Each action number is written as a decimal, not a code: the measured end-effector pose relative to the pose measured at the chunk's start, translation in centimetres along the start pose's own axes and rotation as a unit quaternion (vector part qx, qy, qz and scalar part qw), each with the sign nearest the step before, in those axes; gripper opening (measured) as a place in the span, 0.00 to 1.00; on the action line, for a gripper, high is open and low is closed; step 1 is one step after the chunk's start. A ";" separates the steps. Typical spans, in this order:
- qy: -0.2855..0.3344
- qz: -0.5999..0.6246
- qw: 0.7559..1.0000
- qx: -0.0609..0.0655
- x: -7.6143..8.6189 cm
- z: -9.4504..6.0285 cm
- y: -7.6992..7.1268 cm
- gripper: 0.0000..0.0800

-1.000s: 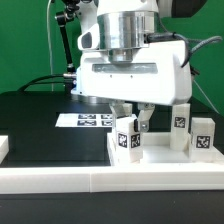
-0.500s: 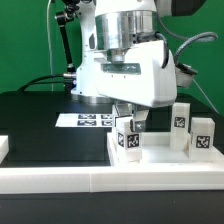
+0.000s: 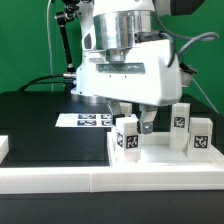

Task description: Assemble square table

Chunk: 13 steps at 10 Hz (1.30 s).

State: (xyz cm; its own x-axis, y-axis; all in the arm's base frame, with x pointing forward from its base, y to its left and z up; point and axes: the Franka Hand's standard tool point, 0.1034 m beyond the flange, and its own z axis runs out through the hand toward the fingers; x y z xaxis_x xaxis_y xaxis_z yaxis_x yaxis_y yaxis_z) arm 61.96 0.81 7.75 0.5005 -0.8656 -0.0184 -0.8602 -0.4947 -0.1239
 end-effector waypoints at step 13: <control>0.013 -0.577 0.816 -0.034 0.4 -0.2 -0.6 0.81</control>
Offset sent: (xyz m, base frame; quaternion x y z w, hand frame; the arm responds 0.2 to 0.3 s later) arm 0.0055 0.0003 0.0016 0.0199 -0.0131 -0.1509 0.9883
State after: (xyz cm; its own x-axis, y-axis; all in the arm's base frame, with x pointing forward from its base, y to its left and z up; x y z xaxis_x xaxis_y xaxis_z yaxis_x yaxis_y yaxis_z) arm 62.69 0.77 8.06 0.9797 0.1782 0.0920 0.1779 -0.9840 0.0109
